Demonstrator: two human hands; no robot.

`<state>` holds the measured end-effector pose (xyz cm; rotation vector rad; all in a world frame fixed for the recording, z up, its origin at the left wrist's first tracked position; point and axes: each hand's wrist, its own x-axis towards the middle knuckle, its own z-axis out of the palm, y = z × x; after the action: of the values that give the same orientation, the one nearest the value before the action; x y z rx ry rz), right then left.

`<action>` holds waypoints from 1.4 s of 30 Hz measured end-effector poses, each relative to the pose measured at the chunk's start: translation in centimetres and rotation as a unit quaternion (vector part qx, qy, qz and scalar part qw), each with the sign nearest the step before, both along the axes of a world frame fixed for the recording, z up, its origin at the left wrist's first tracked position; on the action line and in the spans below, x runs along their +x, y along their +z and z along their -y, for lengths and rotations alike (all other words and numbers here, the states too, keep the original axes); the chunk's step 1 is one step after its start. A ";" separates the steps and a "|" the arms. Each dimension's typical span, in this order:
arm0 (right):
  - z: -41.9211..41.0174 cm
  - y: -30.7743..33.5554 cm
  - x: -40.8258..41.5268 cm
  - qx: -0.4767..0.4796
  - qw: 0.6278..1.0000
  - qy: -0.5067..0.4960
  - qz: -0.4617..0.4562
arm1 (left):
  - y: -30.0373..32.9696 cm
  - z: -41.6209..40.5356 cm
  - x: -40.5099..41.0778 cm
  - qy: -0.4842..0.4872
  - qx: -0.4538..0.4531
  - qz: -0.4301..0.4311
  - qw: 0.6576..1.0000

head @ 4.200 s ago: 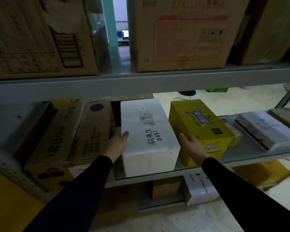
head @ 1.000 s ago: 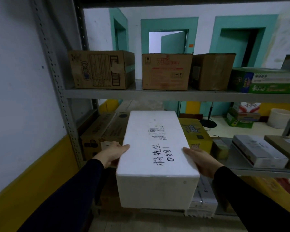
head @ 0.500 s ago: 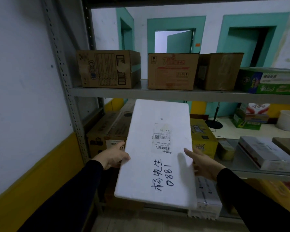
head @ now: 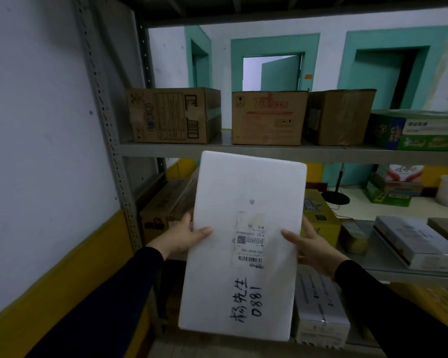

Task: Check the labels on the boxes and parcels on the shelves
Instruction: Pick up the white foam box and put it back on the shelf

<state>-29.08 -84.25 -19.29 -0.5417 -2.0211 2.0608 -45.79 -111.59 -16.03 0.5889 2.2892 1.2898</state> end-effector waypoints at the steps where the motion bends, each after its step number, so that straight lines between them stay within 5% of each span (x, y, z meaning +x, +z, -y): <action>1: 0.2 0.2 0.0 0.001 1.000 0.001 0.004 | 0.0 0.1 0.1 -0.004 -0.011 -0.018 1.000; 6: -0.5 0.1 -0.3 -0.089 0.993 -0.069 -0.039 | 0.7 0.3 0.0 0.028 0.021 -0.017 0.999; 10: -1.3 -0.2 -0.3 -0.151 0.981 -0.116 -0.031 | 1.2 1.0 0.3 0.088 0.178 0.126 0.972; 14: -0.8 -0.1 0.5 -0.139 0.988 -0.074 -0.007 | 1.2 1.3 0.8 0.076 0.154 0.239 0.956; 27: -0.1 0.6 1.9 -0.185 0.982 -0.019 -0.024 | 1.3 2.6 2.0 0.051 0.140 0.213 0.966; 31: -0.2 -0.5 2.1 -0.106 0.993 0.030 0.044 | 0.1 3.2 2.2 0.012 0.137 0.209 0.968; 37: 0.4 -1.0 2.8 0.008 0.997 0.078 0.014 | -0.1 3.3 2.3 -0.006 0.122 0.175 0.977; 42: -0.4 -0.9 2.9 -0.006 0.994 0.101 -0.030 | 0.6 3.4 1.6 0.023 0.228 0.250 0.941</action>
<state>-26.21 -83.81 -20.17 -0.2833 -2.1070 2.1756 -44.18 -114.97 -15.42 0.2979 1.6065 1.7727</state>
